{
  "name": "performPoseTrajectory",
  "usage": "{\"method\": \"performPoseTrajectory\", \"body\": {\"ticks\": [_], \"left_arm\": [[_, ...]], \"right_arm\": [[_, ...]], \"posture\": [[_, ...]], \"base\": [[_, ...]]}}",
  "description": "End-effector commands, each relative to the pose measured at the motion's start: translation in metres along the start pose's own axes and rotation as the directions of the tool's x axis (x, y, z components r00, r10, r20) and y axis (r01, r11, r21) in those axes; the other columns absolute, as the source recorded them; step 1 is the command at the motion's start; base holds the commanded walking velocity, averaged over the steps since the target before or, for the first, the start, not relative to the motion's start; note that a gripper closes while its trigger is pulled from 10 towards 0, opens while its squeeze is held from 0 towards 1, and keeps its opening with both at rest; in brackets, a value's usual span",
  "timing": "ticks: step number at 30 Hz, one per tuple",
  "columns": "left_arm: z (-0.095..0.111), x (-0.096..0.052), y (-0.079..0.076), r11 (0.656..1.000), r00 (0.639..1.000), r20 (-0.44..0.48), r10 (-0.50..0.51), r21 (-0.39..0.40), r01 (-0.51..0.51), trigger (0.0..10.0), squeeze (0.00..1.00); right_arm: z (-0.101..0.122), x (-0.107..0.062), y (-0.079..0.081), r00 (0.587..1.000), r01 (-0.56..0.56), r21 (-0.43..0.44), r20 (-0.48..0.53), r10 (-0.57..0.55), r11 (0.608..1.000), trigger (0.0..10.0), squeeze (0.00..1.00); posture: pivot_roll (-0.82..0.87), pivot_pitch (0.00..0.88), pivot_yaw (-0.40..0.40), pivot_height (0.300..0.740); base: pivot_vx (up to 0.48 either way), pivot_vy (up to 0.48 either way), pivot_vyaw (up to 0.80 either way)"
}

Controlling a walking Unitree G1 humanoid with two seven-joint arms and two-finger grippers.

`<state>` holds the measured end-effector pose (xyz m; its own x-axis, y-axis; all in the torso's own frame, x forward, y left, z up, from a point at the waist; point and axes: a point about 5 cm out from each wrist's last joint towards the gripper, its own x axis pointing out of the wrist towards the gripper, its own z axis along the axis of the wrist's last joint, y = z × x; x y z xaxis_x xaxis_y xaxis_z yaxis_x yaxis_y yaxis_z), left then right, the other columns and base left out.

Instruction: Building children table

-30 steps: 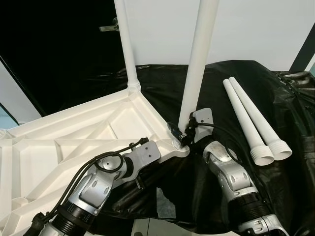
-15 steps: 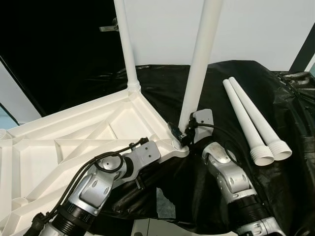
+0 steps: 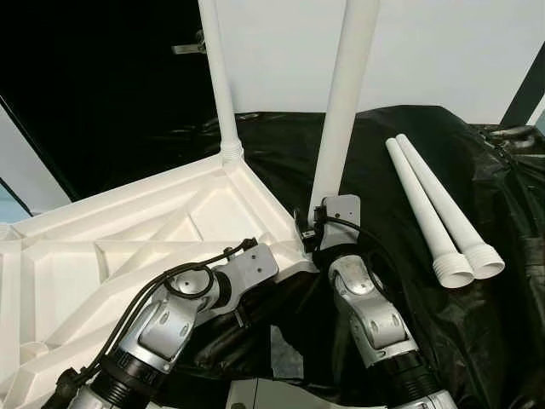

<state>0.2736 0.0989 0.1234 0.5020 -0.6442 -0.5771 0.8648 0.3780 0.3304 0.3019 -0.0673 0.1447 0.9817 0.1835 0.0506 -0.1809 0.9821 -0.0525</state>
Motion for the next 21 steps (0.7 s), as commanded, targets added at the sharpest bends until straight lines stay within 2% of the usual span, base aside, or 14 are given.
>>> {"method": "performPoseTrajectory", "body": {"ticks": [1,4,5,8,11,16,20,21], "left_arm": [[-0.001,-0.003,0.015,0.991,0.99,-0.03,0.135,0.028,-0.134,10.0,0.0],[-0.002,-0.003,0.015,0.99,0.99,-0.03,0.138,0.026,-0.137,10.0,0.0],[-0.002,-0.004,0.015,0.99,0.99,-0.03,0.141,0.024,-0.14,10.0,0.0],[-0.002,-0.005,0.015,0.99,0.989,-0.032,0.143,0.022,-0.143,10.0,0.0],[-0.003,-0.005,0.015,0.989,0.989,-0.033,0.144,0.021,-0.144,10.0,0.0],[-0.003,-0.005,0.015,0.99,0.989,-0.034,0.142,0.025,-0.141,10.0,0.0],[-0.003,-0.005,0.015,0.99,0.989,-0.034,0.142,0.025,-0.141,10.0,0.0],[-0.003,-0.005,0.016,0.99,0.989,-0.035,0.141,0.026,-0.141,10.0,0.0]], "right_arm": [[-0.019,-0.006,0.007,0.996,-0.035,-0.023,-0.083,0.033,0.999,10.0,0.0],[-0.02,-0.006,0.008,0.996,-0.044,-0.027,-0.085,0.041,0.999,10.0,0.0],[-0.022,-0.007,0.006,0.994,-0.016,0.037,-0.106,0.02,0.999,10.0,0.0],[-0.027,-0.008,-0.005,0.988,0.072,0.143,-0.146,-0.051,0.987,10.0,0.0],[-0.028,-0.008,-0.008,0.985,0.101,0.161,-0.157,-0.075,0.982,10.0,0.0],[-0.028,-0.009,-0.004,0.983,0.106,0.194,-0.168,-0.073,0.975,10.0,0.0],[-0.028,-0.008,-0.003,0.983,0.101,0.185,-0.168,-0.07,0.978,10.0,0.0],[-0.027,-0.008,-0.002,0.986,0.081,0.157,-0.154,-0.057,0.984,10.0,0.0]], "posture": [[0.1,0.0,0.022,0.74],[0.1,0.0,0.021,0.74],[0.1,0.0,0.019,0.74],[0.1,0.0,0.019,0.74],[0.1,0.0,0.022,0.74],[0.1,0.0,0.024,0.74],[0.1,0.0,0.026,0.74],[0.1,0.0,0.028,0.74]], "base": [[0.0,0.0,0.0],[0.0,0.0,0.0],[0.0,0.0,0.0],[0.0,0.0,0.0],[0.0,0.0,0.0],[0.0,0.0,0.0],[0.0,0.0,0.0],[0.0,0.0,0.0]]}}
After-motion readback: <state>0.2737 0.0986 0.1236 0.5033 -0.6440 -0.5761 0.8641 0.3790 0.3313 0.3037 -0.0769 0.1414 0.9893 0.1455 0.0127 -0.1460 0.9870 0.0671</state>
